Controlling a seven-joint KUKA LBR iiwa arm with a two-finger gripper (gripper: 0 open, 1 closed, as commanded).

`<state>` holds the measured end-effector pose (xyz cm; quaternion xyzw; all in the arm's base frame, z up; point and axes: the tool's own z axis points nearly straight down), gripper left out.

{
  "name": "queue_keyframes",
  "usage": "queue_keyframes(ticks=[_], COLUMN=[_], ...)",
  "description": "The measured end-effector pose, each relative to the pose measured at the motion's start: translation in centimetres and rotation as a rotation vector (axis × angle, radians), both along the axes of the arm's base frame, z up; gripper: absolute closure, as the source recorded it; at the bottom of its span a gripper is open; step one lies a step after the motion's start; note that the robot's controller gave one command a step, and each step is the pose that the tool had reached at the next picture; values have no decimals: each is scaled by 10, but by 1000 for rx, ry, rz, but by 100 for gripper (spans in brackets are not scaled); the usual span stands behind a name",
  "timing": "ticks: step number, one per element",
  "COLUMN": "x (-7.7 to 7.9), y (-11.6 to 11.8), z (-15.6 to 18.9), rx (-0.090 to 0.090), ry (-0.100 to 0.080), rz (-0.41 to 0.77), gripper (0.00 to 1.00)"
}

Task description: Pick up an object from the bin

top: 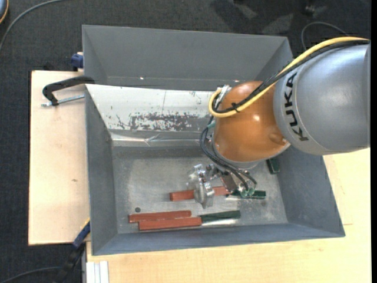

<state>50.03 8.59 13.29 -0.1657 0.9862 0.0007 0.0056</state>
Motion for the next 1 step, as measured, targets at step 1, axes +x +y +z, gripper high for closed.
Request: queue_keyframes(ticks=[1], x=[2], y=[2], z=[58], rx=[0], ry=[-2], rz=[0], gripper=[100])
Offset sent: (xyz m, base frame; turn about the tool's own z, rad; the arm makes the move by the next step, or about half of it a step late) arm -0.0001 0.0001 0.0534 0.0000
